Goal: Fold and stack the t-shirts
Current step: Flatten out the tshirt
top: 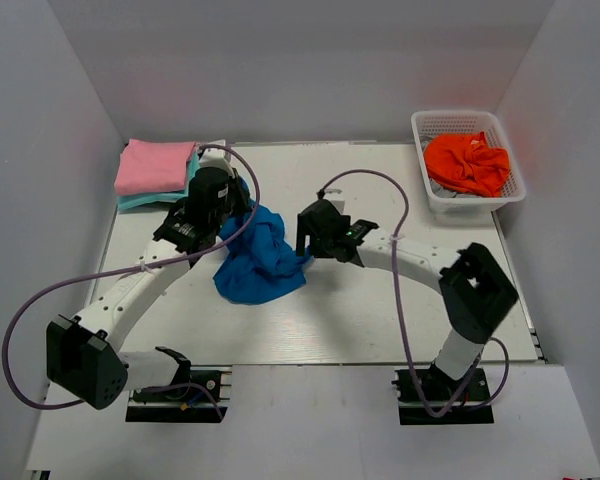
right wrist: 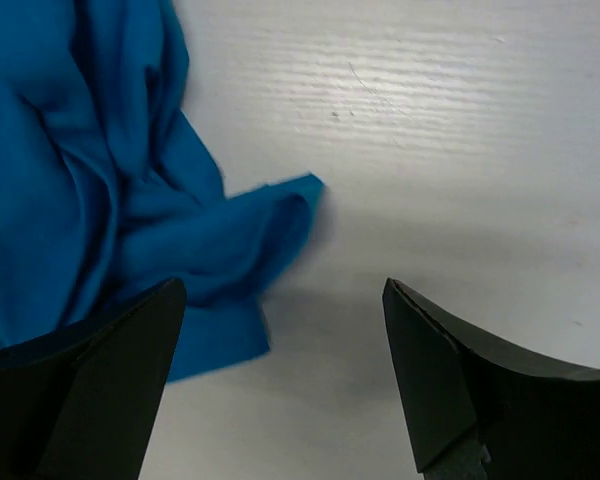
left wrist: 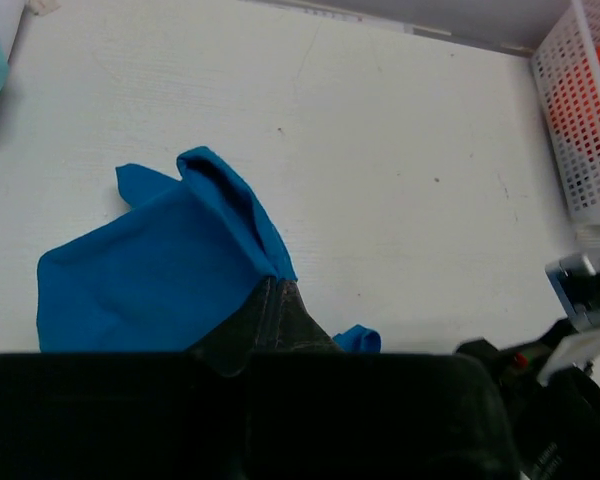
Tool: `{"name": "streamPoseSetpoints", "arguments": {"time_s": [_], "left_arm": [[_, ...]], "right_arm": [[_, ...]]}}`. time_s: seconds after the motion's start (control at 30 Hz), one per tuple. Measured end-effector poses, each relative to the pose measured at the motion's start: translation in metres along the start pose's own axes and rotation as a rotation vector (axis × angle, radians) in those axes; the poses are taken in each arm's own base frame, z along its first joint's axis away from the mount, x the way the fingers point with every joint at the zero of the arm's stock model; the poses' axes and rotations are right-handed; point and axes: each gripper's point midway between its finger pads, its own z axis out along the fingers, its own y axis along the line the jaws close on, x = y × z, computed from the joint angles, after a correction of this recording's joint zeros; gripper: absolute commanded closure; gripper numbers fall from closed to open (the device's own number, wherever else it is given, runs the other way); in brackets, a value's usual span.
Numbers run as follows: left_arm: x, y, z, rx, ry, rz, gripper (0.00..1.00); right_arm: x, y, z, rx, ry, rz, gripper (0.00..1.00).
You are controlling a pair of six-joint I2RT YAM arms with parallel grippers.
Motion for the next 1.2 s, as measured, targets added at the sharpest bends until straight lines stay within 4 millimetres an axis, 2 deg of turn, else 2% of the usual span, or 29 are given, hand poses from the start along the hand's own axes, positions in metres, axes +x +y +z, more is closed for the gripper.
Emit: {"name": "streamPoseSetpoints", "arguments": {"time_s": [0.1,0.17,0.2,0.23,0.3,0.33,0.37,0.47,0.53,0.6,0.67,0.7,0.73,0.77,0.83,0.93,0.97,1.0,1.03,1.07,1.1,1.13,1.2], "left_arm": [[0.006,0.006,-0.001,-0.022,0.013,-0.003,1.0],[0.006,0.008,-0.003,-0.031,0.01,-0.005,1.0],[0.005,0.009,-0.004,-0.035,0.005,-0.007,1.0],[0.004,0.01,-0.006,-0.04,0.0,-0.008,1.0],[0.001,0.011,-0.009,-0.046,-0.01,-0.01,1.0],[0.0,0.012,-0.011,-0.048,-0.014,-0.012,1.0],[-0.002,0.013,-0.012,-0.052,-0.018,-0.013,1.0],[-0.005,0.015,-0.014,-0.067,-0.031,-0.016,1.0],[-0.006,0.018,-0.014,-0.083,-0.037,-0.015,1.0],[-0.012,0.021,-0.016,-0.104,-0.044,-0.009,1.0],[-0.032,0.02,-0.017,-0.12,-0.083,0.0,1.0],[-0.048,0.018,-0.018,-0.135,-0.109,0.008,1.0],[-0.069,0.015,-0.018,-0.147,-0.149,0.015,1.0],[-0.091,0.01,-0.017,-0.157,-0.188,0.019,1.0],[-0.15,-0.001,-0.016,-0.191,-0.298,0.027,1.0],[-0.247,-0.028,-0.016,-0.222,-0.472,0.034,1.0],[-0.276,-0.035,-0.019,-0.229,-0.53,0.036,1.0],[-0.297,-0.04,-0.023,-0.231,-0.578,0.035,1.0],[-0.316,-0.043,-0.029,-0.24,-0.624,0.045,1.0],[-0.33,-0.047,-0.038,-0.235,-0.666,0.036,1.0],[-0.336,-0.046,-0.044,-0.24,-0.684,0.045,1.0],[-0.34,-0.044,-0.052,-0.247,-0.7,0.052,1.0],[-0.329,-0.034,-0.067,-0.263,-0.682,0.084,1.0]], "right_arm": [[-0.01,0.016,0.021,0.005,-0.008,0.048,0.14],[-0.007,0.019,0.034,0.019,0.008,0.071,0.14],[-0.003,0.018,0.041,0.031,0.021,0.081,0.18],[0.002,0.017,0.047,0.043,0.037,0.091,0.3],[0.014,0.013,0.056,0.063,0.072,0.102,0.44],[0.019,0.012,0.06,0.069,0.089,0.108,0.93],[0.022,0.01,0.063,0.071,0.1,0.104,1.0],[0.025,0.009,0.066,0.074,0.111,0.124,1.0],[0.017,0.008,0.065,0.075,0.093,0.117,1.0],[0.001,0.006,0.06,0.083,0.054,0.101,1.0],[-0.035,0.005,0.047,0.079,-0.028,0.079,1.0],[-0.056,0.004,0.037,0.083,-0.074,0.071,1.0],[-0.085,0.005,0.023,0.079,-0.141,0.063,1.0],[-0.12,0.004,0.006,0.077,-0.226,0.058,1.0],[-0.193,0.001,-0.04,0.086,-0.405,0.067,1.0],[-0.306,-0.009,-0.133,0.099,-0.704,0.112,1.0],[-0.336,-0.014,-0.168,0.101,-0.804,0.131,1.0],[-0.359,-0.022,-0.201,0.111,-0.888,0.149,1.0],[-0.377,-0.032,-0.235,0.129,-0.966,0.165,1.0],[-0.386,-0.04,-0.26,0.142,-1.019,0.176,1.0],[-0.391,-0.05,-0.287,0.158,-1.068,0.184,1.0],[-0.39,-0.06,-0.307,0.178,-1.097,0.186,1.0],[-0.384,-0.076,-0.339,0.206,-1.148,0.188,1.0]]}}
